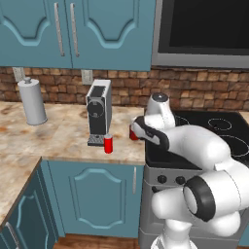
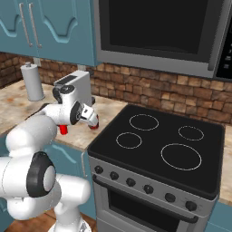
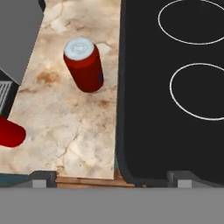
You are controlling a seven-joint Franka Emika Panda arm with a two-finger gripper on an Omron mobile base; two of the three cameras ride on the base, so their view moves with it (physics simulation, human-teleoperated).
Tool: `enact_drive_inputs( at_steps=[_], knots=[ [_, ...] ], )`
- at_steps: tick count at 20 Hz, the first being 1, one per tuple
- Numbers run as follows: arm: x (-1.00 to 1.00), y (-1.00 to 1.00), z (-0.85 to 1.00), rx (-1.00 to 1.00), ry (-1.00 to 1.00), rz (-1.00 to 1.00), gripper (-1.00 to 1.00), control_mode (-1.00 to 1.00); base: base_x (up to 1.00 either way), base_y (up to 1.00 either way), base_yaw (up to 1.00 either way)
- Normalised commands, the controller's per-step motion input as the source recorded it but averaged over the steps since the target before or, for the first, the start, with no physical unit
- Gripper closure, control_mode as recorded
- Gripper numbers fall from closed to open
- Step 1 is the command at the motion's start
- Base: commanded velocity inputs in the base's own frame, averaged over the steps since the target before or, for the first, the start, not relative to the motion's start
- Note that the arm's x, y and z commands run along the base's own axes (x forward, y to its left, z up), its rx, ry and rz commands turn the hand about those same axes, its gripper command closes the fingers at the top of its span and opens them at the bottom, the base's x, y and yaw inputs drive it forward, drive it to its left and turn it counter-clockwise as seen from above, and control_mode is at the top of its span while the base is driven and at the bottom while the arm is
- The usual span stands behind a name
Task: Four empty soda cans are scattered around the kitchen. Gather all the cans and cluster them next to the stove for recycling.
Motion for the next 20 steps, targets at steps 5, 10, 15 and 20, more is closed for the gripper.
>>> enact_drive_inputs(
  at_steps=[5,10,15,20],
  knots=[
    [-0.42,-0.02,0.28,-0.06,-0.14,0.19,-1.00,-1.00,0.00,0.00,0.00],
    [-0.46,-0.04,0.34,-0.06,-0.28,0.11,-1.00,-1.00,0.00,0.00,0.00],
    [-0.54,0.00,0.34,-0.06,-0.35,0.00,-1.00,-1.00,0.00,0.00,0.00],
    [-0.49,-0.07,0.38,-0.02,-0.18,0.00,-1.00,-1.00,0.00,0.00,0.00]
  ],
)
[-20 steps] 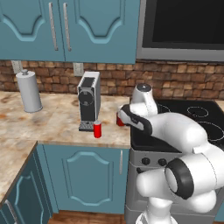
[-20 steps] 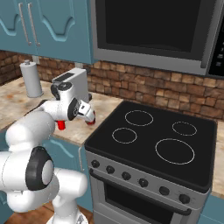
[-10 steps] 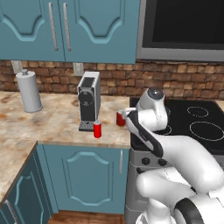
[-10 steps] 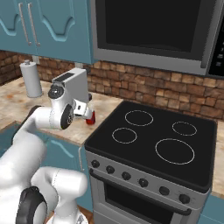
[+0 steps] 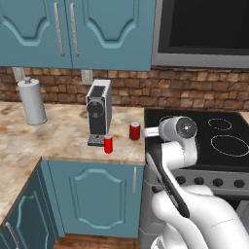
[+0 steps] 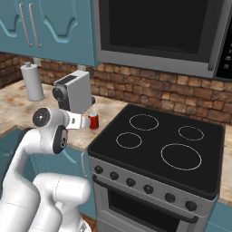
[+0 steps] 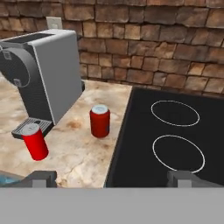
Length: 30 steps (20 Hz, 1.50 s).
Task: Four empty soda cans are scattered around the kitchen. Gather all the cans and cluster them next to the stove for recycling.
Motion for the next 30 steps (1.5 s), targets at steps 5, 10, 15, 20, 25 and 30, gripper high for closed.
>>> enact_drive_inputs(
  at_steps=[5,10,15,20,25,30],
  knots=[
    [-0.46,-0.12,0.42,0.00,-0.05,0.03,-1.00,-1.00,0.00,0.00,0.00],
    [-0.45,-0.04,0.30,0.00,0.00,0.05,-1.00,-1.00,0.00,0.00,0.00],
    [-0.47,0.00,0.14,0.00,0.01,0.06,-1.00,-1.00,0.00,0.00,0.00],
    [-0.56,0.00,0.05,0.00,0.00,0.05,-1.00,-1.00,0.00,0.00,0.00],
    [-0.12,0.01,0.00,0.00,0.00,0.01,-1.00,1.00,-0.56,0.06,0.00],
    [0.00,0.00,0.00,0.00,0.00,0.00,-1.00,1.00,-0.99,0.11,0.00]
  ],
)
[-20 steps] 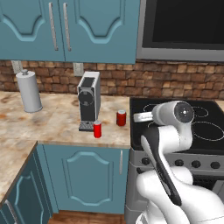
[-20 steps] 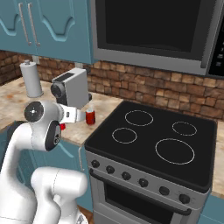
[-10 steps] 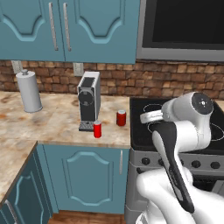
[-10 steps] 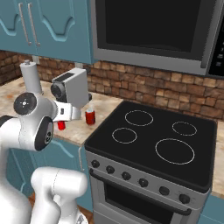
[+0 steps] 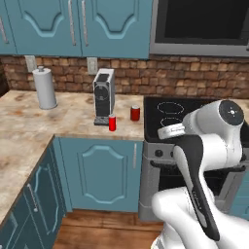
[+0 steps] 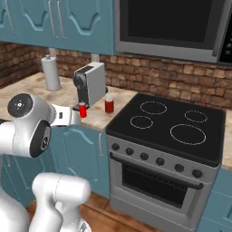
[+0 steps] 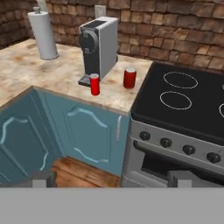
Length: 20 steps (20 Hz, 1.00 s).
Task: Four empty soda cans are scattered around the kitchen. Gather all the cans and cluster them next to the stove for recycling.
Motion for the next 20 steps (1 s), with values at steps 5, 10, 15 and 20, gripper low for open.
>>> enact_drive_inputs(
  at_steps=[5,10,15,20],
  knots=[
    [0.00,0.00,0.00,0.00,0.00,0.00,-1.00,1.00,-0.83,0.26,0.10],
    [0.00,0.00,0.00,0.00,0.00,0.00,-1.00,1.00,-0.29,0.08,0.47],
    [0.00,0.00,0.00,0.00,0.00,0.00,-1.00,1.00,-0.05,0.00,0.50],
    [0.00,0.00,0.00,0.00,0.00,0.00,-1.00,1.00,-0.22,0.11,0.50]
  ],
)
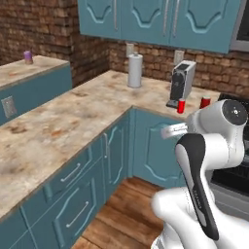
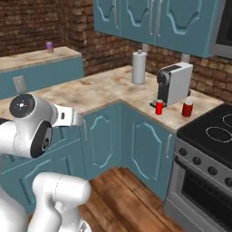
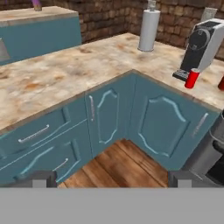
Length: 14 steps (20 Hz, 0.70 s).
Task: Four empty soda cans are scattered around the kitchen. Gather all the cans and cluster them next to the stove for recycling.
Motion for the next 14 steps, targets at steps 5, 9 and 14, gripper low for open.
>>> enact_drive_inputs(
  at_steps=[5,9,14],
  knots=[
    [0.00,0.00,0.00,0.00,0.00,0.00,-1.00,1.00,-0.35,0.29,0.46],
    [0.00,0.00,0.00,0.00,0.00,0.00,-1.00,1.00,-0.41,0.53,0.38],
    [0.00,0.00,0.00,0.00,0.00,0.00,-1.00,1.00,-0.42,0.71,0.34]
  ],
)
